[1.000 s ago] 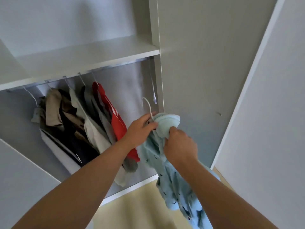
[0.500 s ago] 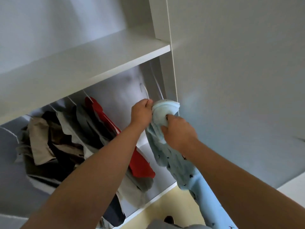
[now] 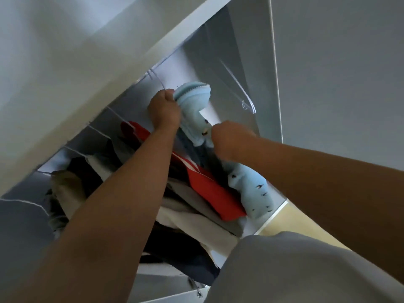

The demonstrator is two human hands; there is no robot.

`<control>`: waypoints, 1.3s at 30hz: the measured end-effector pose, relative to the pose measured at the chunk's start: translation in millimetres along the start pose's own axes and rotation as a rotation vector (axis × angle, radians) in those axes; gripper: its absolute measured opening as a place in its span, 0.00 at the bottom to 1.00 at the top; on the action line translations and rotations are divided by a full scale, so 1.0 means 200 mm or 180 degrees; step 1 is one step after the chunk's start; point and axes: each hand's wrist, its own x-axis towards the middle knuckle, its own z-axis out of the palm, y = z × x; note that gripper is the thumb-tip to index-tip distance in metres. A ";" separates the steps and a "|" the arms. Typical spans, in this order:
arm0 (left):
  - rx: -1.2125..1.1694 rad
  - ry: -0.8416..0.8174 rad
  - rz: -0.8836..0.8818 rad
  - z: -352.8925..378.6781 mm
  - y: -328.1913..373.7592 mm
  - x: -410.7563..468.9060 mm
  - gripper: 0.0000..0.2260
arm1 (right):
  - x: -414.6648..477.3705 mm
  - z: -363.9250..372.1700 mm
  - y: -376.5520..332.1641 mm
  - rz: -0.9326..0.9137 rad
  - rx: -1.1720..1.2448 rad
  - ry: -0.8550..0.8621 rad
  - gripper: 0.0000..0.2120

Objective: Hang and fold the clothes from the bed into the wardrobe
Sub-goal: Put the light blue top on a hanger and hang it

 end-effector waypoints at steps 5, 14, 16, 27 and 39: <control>0.0000 0.0194 -0.0110 -0.08 -0.13 0.10 0.15 | 0.09 0.05 -0.13 0.0068 -0.0016 0.0228 0.10; -0.0054 0.0249 -0.0464 -0.17 -0.24 0.31 0.15 | 0.30 0.05 -0.27 -0.0142 -0.0137 0.0375 0.09; -0.0115 0.0221 -0.0489 -0.16 -0.26 0.32 0.15 | 0.33 0.06 -0.28 -0.0168 -0.0126 0.0375 0.15; 0.1356 -0.0425 -0.0209 -0.12 -0.28 0.29 0.17 | 0.43 0.16 -0.22 -0.0077 -0.0195 -0.0075 0.09; 0.1734 -0.1008 0.0924 0.13 0.11 0.07 0.13 | 0.29 0.17 0.15 0.0766 0.0671 0.0126 0.19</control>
